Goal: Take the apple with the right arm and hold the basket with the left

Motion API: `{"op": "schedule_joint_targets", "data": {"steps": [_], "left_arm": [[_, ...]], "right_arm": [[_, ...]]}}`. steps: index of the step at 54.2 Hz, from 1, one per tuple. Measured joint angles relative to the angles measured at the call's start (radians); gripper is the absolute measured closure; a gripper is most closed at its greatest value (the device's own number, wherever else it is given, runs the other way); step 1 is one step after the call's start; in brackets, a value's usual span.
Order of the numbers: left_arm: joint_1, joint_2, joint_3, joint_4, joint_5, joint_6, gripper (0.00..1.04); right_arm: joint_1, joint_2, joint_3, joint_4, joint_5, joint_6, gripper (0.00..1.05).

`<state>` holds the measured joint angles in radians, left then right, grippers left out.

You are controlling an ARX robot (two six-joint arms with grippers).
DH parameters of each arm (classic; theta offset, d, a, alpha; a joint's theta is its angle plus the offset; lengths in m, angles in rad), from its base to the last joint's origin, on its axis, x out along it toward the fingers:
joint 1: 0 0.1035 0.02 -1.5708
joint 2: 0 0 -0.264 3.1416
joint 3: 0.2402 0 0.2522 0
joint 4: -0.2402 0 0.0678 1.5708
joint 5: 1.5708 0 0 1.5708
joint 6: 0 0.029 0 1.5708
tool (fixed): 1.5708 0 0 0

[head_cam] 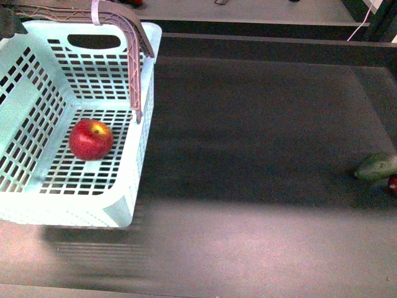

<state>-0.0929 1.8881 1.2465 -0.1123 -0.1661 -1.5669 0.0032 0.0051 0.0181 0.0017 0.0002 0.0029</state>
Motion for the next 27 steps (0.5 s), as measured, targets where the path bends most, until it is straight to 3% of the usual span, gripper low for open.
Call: {"op": "schedule_joint_targets", "data": {"steps": [23, 27], "left_arm": [[0.022, 0.007, -0.136, 0.079, 0.052, 0.073, 0.88], [0.023, -0.003, -0.149, 0.081, 0.058, 0.098, 0.78]], "right_arm": [[0.000, 0.000, 0.000, 0.000, 0.000, 0.000, 0.09], [0.000, 0.000, 0.000, 0.000, 0.000, 0.000, 0.09]]}}
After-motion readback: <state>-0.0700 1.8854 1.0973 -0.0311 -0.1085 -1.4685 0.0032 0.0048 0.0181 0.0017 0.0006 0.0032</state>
